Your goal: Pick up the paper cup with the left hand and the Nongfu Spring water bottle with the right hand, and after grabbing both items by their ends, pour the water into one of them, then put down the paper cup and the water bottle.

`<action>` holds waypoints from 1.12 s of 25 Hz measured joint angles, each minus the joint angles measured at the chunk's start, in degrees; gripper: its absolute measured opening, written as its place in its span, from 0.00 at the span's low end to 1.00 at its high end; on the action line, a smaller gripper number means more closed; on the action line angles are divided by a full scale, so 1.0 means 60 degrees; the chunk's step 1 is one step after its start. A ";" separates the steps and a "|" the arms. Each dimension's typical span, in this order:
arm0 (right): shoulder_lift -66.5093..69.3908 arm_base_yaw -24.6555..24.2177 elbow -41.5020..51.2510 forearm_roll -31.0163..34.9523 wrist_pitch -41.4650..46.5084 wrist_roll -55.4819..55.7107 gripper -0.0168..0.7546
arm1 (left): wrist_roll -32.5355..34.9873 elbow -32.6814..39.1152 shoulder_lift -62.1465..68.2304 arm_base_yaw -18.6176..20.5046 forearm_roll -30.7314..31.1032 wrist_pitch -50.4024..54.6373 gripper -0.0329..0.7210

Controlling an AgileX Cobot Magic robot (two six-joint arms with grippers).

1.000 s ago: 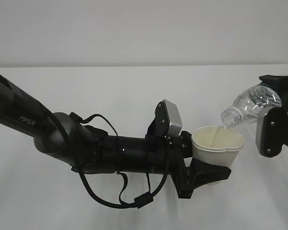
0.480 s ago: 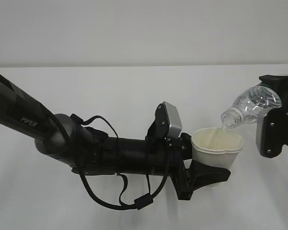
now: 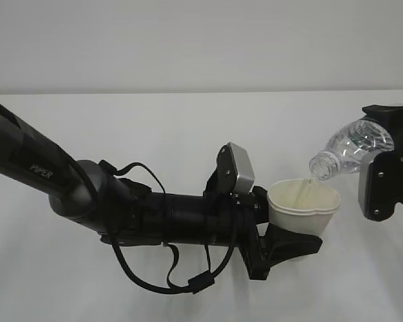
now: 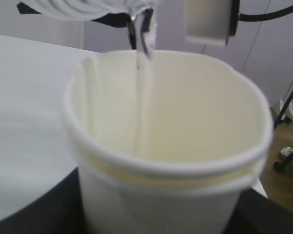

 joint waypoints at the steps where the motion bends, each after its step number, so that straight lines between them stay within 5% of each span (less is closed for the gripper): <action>1: 0.0000 0.0000 0.0000 0.0000 0.0000 0.0000 0.60 | 0.0000 0.0000 -0.0004 0.0000 0.0000 0.0000 0.62; 28: 0.0000 0.0000 0.0000 -0.0006 0.0056 -0.0296 0.60 | 0.0000 0.0000 0.0019 0.0000 -0.0099 0.0000 0.62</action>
